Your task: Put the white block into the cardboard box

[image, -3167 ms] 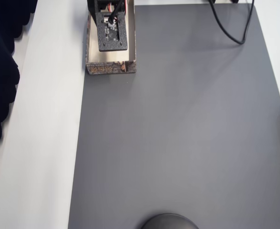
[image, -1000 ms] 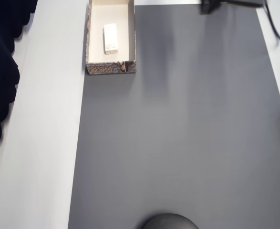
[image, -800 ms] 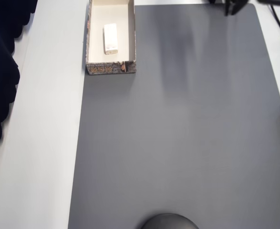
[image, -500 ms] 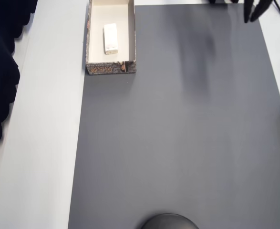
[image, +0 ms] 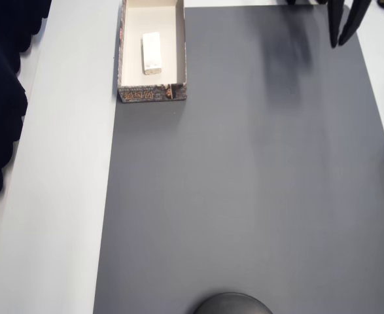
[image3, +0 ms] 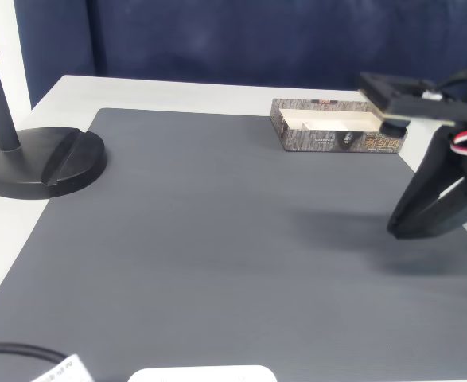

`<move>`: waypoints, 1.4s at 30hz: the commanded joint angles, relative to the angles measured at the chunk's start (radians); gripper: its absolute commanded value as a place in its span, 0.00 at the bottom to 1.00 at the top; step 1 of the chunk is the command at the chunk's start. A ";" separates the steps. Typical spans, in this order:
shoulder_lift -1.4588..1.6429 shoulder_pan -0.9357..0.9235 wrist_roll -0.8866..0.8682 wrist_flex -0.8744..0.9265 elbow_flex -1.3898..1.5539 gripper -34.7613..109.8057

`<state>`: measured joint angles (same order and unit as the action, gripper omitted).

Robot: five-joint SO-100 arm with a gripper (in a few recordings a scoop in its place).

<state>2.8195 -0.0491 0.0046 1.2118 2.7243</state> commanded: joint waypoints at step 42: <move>0.506 0.040 -0.012 -0.046 0.368 0.23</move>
<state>3.2904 0.0046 0.0123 1.1812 3.0726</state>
